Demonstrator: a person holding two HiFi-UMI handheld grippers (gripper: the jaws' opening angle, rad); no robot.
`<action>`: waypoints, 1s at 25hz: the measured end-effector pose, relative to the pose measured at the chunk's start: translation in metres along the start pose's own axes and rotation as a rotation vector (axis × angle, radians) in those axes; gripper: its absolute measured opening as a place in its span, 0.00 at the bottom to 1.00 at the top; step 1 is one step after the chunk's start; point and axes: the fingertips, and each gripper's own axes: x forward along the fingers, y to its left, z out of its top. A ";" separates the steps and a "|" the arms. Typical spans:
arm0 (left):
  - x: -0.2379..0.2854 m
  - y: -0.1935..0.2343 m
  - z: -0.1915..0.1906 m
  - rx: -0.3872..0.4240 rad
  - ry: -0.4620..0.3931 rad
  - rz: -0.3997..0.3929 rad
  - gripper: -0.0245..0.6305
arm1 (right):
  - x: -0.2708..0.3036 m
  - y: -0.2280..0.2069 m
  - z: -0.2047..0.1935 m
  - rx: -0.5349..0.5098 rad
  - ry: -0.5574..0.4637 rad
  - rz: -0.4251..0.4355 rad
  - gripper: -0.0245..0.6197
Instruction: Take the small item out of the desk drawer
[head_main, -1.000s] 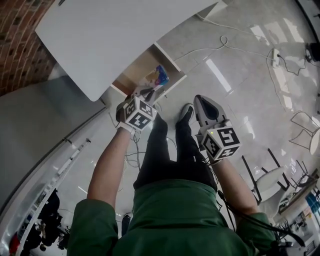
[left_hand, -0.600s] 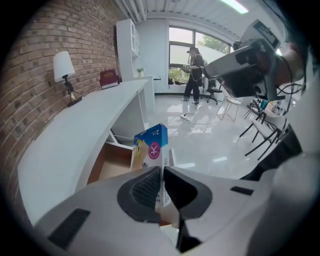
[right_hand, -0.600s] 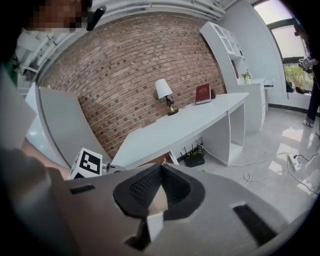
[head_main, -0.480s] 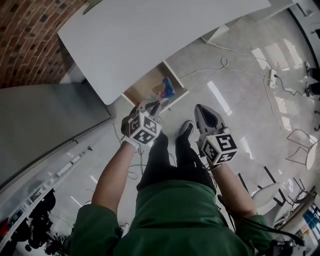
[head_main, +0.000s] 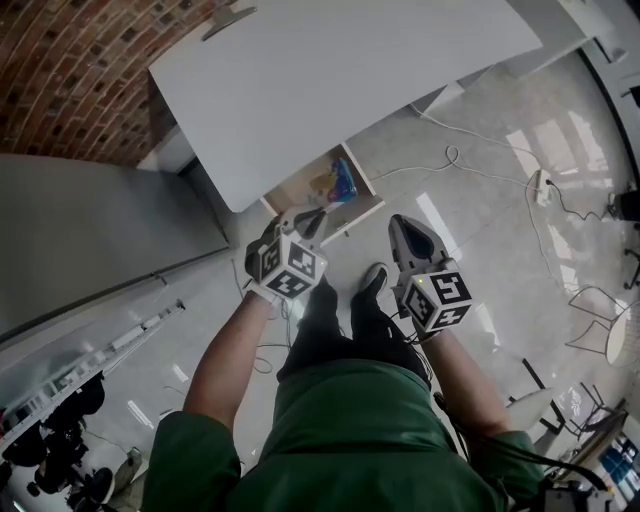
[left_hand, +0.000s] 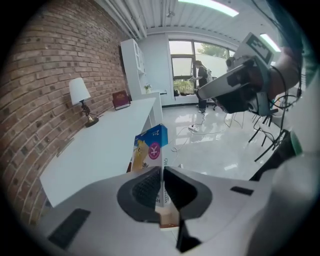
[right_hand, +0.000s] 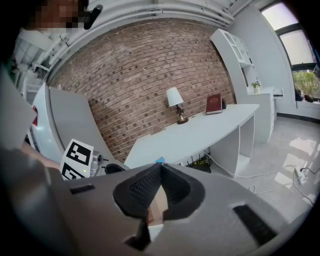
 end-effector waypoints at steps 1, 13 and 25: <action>-0.004 0.003 0.003 0.004 -0.006 0.009 0.08 | 0.000 0.003 0.002 0.001 -0.003 0.004 0.04; -0.031 0.051 0.016 0.054 -0.025 0.095 0.07 | 0.001 0.027 0.024 -0.018 -0.041 0.021 0.04; -0.015 0.100 -0.001 0.125 0.065 0.110 0.07 | 0.005 0.026 0.045 -0.022 -0.060 -0.013 0.04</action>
